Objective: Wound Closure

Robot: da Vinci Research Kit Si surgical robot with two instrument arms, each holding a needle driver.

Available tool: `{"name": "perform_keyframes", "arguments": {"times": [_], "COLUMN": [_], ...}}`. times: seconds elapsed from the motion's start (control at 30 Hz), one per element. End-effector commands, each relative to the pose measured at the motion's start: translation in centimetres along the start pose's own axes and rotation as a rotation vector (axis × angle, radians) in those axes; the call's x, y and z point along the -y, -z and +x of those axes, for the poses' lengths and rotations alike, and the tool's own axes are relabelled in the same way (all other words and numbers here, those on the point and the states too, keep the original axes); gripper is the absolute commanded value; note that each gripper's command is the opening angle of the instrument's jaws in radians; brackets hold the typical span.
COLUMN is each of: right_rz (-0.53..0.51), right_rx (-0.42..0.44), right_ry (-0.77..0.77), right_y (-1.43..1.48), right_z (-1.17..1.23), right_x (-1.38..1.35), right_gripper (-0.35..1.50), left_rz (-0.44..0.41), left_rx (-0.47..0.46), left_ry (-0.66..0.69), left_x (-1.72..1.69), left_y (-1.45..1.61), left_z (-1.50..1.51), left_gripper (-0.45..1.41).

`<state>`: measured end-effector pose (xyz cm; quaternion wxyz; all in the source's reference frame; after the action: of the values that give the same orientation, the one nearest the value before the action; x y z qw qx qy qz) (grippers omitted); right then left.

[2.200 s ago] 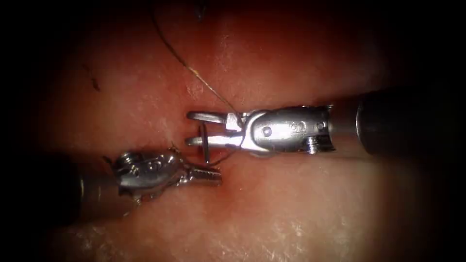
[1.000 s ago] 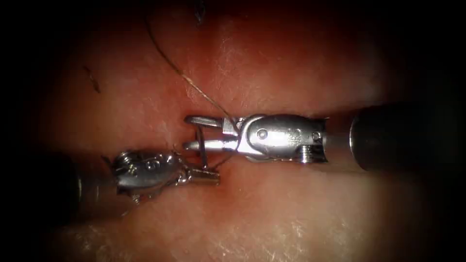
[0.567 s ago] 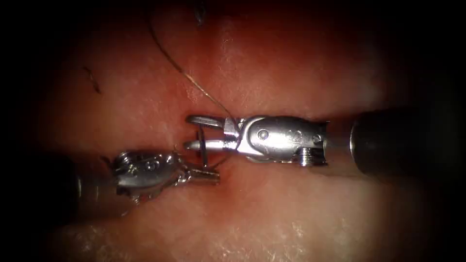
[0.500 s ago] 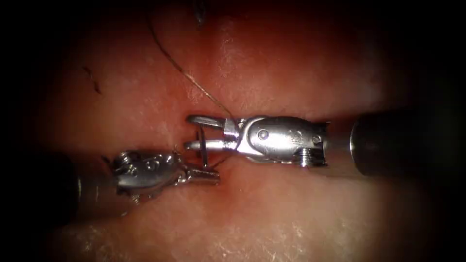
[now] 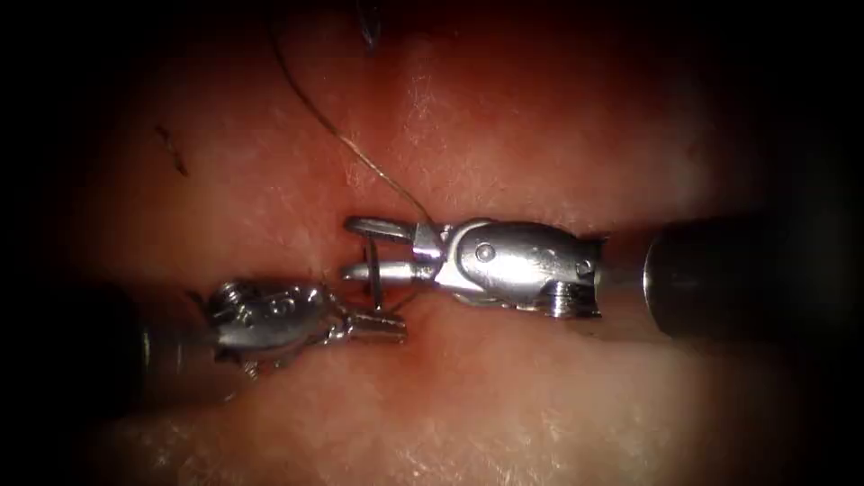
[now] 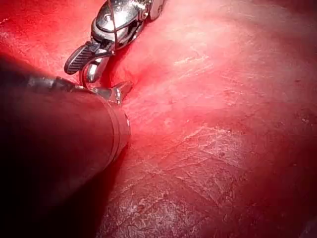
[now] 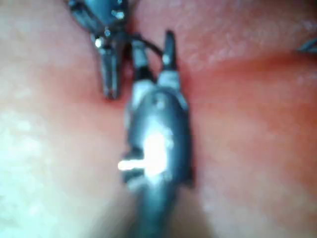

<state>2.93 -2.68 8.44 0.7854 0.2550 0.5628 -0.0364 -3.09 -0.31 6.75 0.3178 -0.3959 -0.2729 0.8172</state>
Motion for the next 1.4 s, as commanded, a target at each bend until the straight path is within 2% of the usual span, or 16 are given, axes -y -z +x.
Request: {"name": "perform_keyframes", "arguments": {"times": [0.03, 0.13, 0.2, 0.3, 0.43, 0.6, 1.03, 1.07, 1.1, 1.13, 1.2, 1.4], "right_rz": [-0.007, -0.075, -0.154, -0.23, -0.279, -0.253, -0.279, -0.292, -0.312, -0.371, -0.402, -0.484], "right_rx": [0.006, 0.03, 0.002, 0.005, -0.024, -0.04, -0.059, -0.054, -0.054, -0.05, -0.045, -0.058], "right_ry": [0.0, 0.023, 0.104, 0.189, 0.208, 0.217, 0.263, 0.26, 0.244, 0.165, 0.117, 0.059], "right_y": [-0.08, -0.01, 0.11, 0.29, 0.36, 0.34, 0.34, 0.35, 0.37, 0.4, 0.42, 0.39], "right_z": [-0.05, 0.04, 0.2, 0.45, 0.61, 0.66, 0.68, 0.7, 0.72, 0.8, 0.88, 1.13], "right_x": [0.0, -0.09, -0.22, -0.33, -0.3, -0.3, -0.34, -0.33, -0.32, -0.28, -0.24, -0.04], "right_gripper": [-0.35, -0.35, -0.35, -0.35, -0.35, -0.35, -0.35, -0.21, 0.21, 0.94, 1.15, 1.35], "left_rz": [-0.002, -0.002, -0.001, 0.0, 0.004, 0.005, 0.004, 0.004, 0.004, 0.003, 0.003, 0.003], "left_rx": [0.0, 0.0, 0.0, 0.0, 0.002, 0.002, 0.002, 0.002, 0.002, 0.003, 0.003, 0.003], "left_ry": [0.0, 0.001, 0.001, 0.0, -0.002, -0.002, -0.003, -0.003, -0.003, -0.003, -0.003, -0.003], "left_x": [0.01, 0.0, 0.0, 0.0, -0.01, -0.02, -0.02, -0.02, -0.02, -0.02, -0.01, -0.01], "left_y": [-0.09, -0.09, -0.09, -0.11, -0.14, -0.15, -0.15, -0.15, -0.15, -0.14, -0.14, -0.14], "left_z": [-0.03, -0.03, -0.03, -0.04, -0.06, -0.07, -0.07, -0.07, -0.07, -0.07, -0.07, -0.07], "left_gripper": [-0.08, -0.08, -0.1, -0.1, -0.1, -0.1, -0.1, -0.1, -0.1, -0.1, -0.1, -0.1]}}
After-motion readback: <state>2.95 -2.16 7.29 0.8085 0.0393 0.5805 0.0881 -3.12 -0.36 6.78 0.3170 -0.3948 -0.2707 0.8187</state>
